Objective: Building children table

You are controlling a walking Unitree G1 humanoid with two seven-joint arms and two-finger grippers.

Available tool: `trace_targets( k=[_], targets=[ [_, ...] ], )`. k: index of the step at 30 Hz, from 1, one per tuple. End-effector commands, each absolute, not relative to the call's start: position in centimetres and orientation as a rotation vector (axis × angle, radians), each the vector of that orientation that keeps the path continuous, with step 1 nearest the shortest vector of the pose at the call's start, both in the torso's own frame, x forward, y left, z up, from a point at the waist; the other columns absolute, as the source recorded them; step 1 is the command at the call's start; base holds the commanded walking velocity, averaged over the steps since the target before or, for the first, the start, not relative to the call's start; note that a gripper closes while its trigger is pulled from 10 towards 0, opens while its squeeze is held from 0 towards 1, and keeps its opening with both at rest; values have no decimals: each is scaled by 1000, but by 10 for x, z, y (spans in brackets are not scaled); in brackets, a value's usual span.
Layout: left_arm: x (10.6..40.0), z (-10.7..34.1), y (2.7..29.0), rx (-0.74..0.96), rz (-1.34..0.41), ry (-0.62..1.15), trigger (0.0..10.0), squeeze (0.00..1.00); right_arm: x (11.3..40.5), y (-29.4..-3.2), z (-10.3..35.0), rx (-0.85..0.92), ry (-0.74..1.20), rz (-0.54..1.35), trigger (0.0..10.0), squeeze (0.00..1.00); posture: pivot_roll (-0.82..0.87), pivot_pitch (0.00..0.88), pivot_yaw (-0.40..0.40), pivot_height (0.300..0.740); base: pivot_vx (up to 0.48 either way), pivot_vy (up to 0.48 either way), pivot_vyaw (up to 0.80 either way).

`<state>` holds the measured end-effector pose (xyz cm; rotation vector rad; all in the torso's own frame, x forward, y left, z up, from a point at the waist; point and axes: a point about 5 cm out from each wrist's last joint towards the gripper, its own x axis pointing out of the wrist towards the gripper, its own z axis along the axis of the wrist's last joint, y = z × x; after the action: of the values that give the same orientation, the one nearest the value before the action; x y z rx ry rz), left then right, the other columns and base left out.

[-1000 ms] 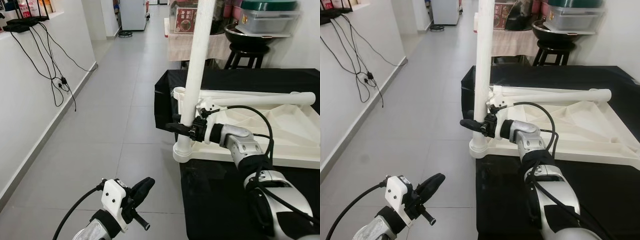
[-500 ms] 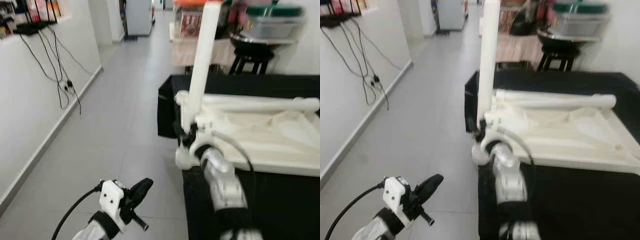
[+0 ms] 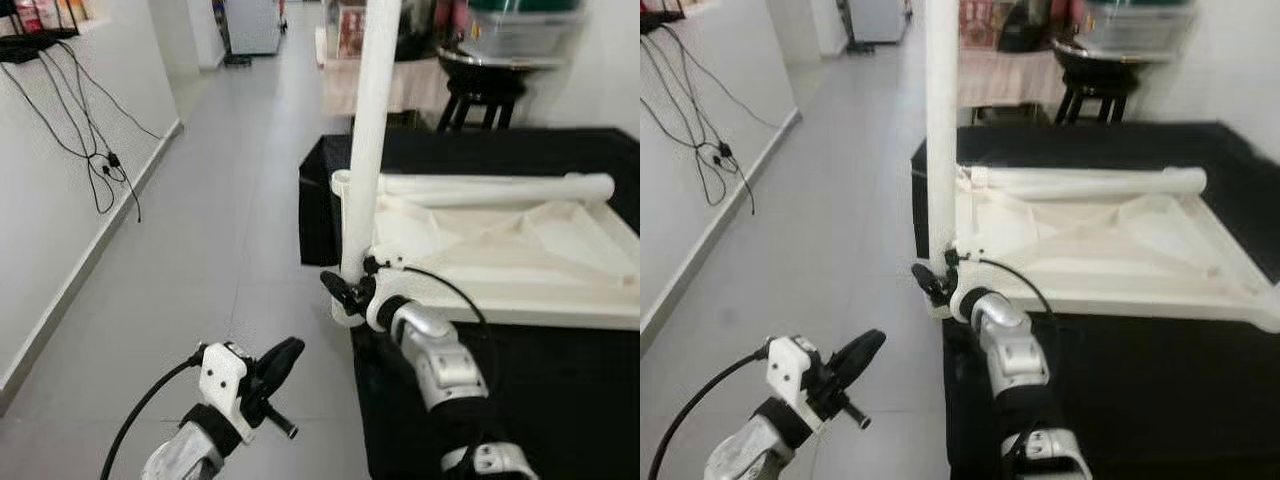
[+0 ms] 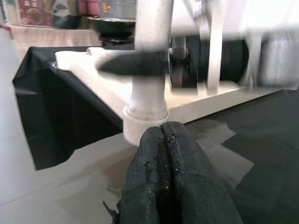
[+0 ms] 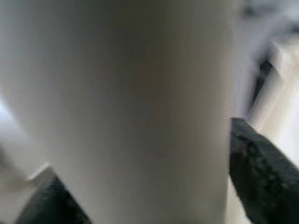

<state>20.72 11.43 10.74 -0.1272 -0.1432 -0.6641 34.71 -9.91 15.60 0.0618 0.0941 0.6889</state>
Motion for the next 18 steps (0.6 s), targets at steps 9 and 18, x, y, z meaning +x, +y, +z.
trace_targets(
  k=[9,18],
  targets=[
    [210,103,117,-127,-659,-119,10000,0,356,-81,190,-77,16,1327,10000,0,39,0,-11,740,0,0,0],
    [211,103,118,-119,-654,-120,10000,0,367,-79,188,-15,105,1367,0,0,53,0,-10,740,0,0,0]
  ],
)
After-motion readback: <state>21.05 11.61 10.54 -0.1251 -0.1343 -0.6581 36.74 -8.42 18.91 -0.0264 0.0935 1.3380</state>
